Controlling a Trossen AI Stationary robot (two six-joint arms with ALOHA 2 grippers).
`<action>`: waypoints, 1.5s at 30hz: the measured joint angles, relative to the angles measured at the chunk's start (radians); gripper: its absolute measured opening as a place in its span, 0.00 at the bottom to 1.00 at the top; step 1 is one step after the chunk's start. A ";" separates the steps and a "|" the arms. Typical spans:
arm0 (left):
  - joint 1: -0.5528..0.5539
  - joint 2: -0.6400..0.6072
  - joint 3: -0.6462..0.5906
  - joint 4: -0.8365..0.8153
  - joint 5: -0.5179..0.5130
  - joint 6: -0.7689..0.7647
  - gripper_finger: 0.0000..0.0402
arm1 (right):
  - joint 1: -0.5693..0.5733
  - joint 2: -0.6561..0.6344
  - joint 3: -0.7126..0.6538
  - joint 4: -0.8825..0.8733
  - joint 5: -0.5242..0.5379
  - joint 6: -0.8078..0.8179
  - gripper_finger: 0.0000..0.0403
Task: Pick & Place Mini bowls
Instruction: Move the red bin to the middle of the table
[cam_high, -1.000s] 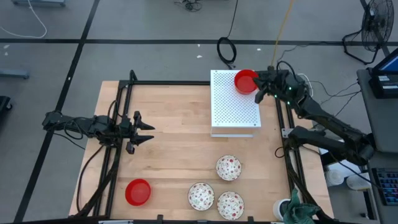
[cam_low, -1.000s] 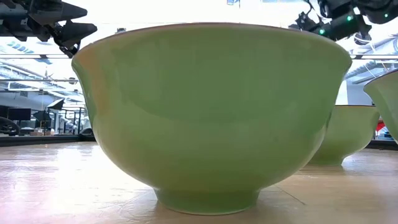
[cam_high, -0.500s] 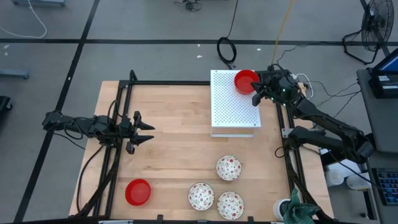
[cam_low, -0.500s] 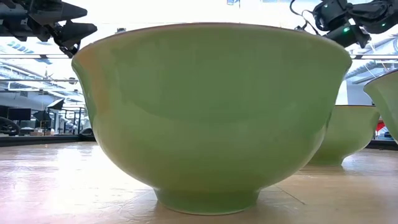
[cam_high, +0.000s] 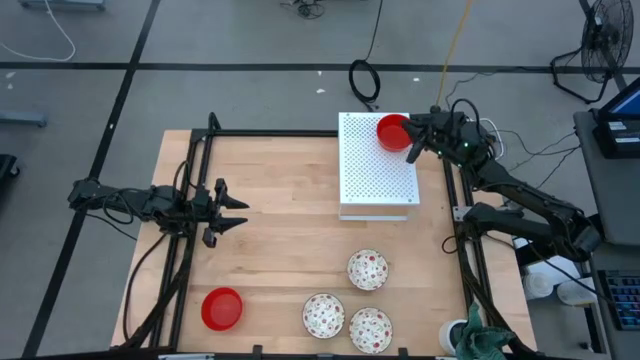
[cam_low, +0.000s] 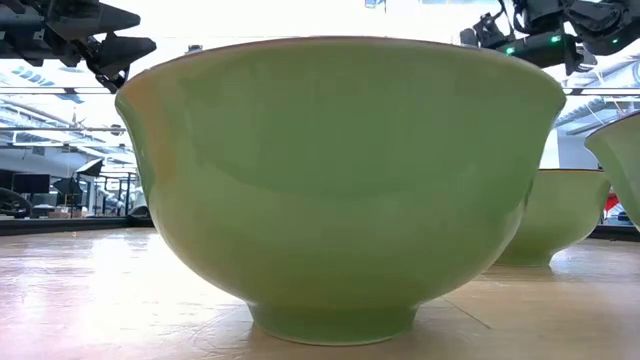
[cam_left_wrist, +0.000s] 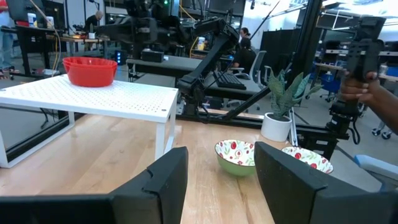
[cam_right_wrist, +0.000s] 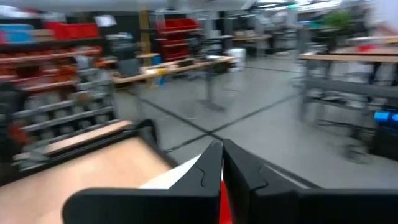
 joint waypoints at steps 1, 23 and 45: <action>0.000 0.000 0.000 0.000 0.000 0.000 0.46 | 0.000 0.000 0.000 0.009 -0.038 0.014 0.00; 0.000 0.000 0.000 0.000 0.000 0.000 0.46 | 0.171 0.000 0.000 0.184 -0.405 0.116 0.00; 0.000 0.000 0.000 0.000 0.000 0.000 0.46 | 0.361 -0.015 -0.065 0.509 -0.564 -0.042 0.00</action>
